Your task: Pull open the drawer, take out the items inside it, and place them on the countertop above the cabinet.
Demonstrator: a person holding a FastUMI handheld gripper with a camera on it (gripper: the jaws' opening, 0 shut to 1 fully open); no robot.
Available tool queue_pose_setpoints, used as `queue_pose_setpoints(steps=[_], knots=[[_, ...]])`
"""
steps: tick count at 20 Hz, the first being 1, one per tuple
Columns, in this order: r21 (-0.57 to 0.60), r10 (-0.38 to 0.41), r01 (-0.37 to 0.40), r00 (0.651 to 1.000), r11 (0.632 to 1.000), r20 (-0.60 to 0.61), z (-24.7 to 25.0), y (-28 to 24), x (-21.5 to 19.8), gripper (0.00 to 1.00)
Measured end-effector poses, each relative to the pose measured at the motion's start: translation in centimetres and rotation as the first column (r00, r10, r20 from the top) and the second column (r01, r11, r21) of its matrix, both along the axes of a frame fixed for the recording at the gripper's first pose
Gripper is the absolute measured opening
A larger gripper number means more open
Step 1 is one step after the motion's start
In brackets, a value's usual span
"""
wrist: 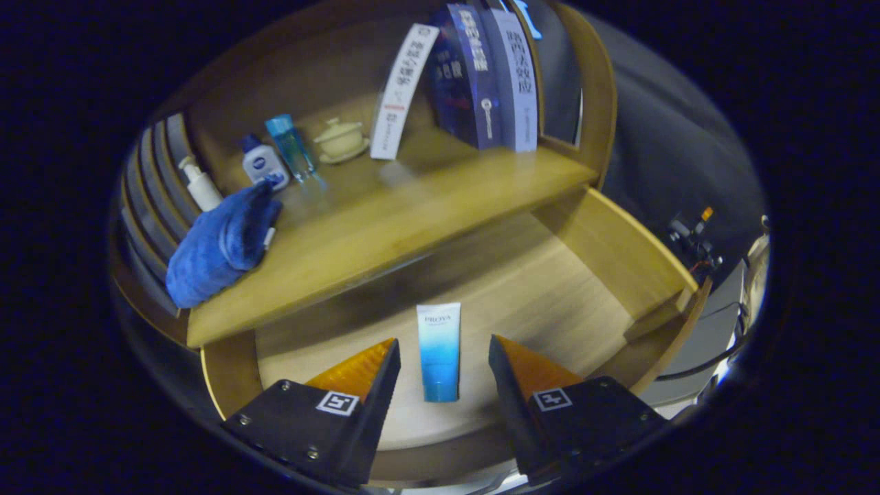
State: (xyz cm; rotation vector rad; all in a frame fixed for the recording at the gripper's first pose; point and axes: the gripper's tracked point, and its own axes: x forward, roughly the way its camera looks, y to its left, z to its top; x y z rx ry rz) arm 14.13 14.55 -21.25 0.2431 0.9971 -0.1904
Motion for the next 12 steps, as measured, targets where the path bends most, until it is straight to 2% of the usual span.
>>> queue_pose_setpoints(steps=[1, 6, 7, 9, 12], knots=[[0.008, -0.031, 0.031, 0.999, 0.999, -0.040, -1.2, 0.0, 0.0, 0.77], [0.004, -0.046, 0.047, 0.990, 0.999, -0.137, -3.9, 0.2, 0.3, 0.73], [0.010, -0.038, 0.040, 0.987, 0.999, -0.154, -4.2, 0.4, 0.2, 0.74], [0.013, -0.071, 0.074, 0.985, 0.997, -0.160, -4.6, 0.3, 0.8, 0.76], [0.006, -0.089, 0.093, 0.962, 0.996, -0.257, -5.4, 0.1, -0.5, 0.78]])
